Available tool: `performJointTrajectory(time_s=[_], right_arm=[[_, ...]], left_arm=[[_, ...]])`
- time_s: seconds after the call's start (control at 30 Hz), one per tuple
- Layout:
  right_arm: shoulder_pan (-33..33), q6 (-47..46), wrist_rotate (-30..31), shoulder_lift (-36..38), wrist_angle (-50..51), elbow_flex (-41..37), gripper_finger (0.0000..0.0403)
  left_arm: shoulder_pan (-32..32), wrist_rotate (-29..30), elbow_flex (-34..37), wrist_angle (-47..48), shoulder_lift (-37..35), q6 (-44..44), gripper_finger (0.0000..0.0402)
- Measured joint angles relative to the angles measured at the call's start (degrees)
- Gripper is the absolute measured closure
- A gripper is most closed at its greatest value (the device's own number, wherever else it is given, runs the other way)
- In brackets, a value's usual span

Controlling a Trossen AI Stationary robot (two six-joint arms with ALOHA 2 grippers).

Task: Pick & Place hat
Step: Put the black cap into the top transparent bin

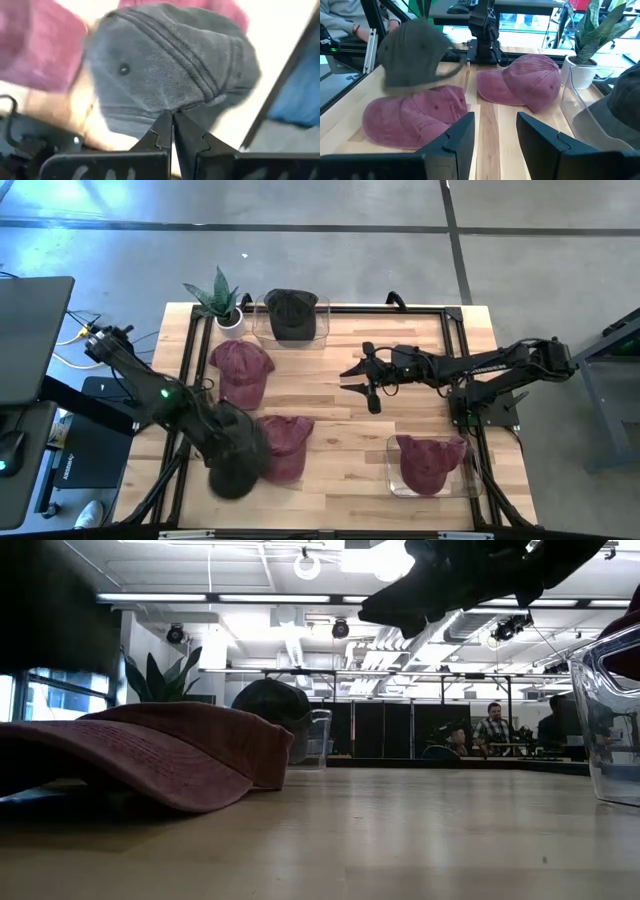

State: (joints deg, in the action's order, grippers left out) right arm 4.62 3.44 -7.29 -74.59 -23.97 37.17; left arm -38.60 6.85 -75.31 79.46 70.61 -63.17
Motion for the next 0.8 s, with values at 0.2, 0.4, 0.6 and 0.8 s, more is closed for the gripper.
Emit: performJointTrajectory(time_s=[0.2,0.4,0.6,0.8], right_arm=[[0.00,0.82,0.04,0.00,-1.58,0.96,0.0261],[0.29,4.35,1.27,0.08,-0.94,4.51,0.0261],[2.01,4.51,3.50,3.87,10.88,7.20,0.0261],[3.68,1.42,10.35,13.03,31.23,7.67,0.0258]], left_arm=[[2.56,9.03,-13.99,5.49,-0.08,2.72,0.0401],[11.42,15.82,-21.81,-1.65,-0.09,14.90,0.0401],[26.00,9.54,-20.54,-10.38,1.33,31.91,0.0401],[41.89,-11.12,-15.15,-22.22,6.31,52.19,0.0401]])
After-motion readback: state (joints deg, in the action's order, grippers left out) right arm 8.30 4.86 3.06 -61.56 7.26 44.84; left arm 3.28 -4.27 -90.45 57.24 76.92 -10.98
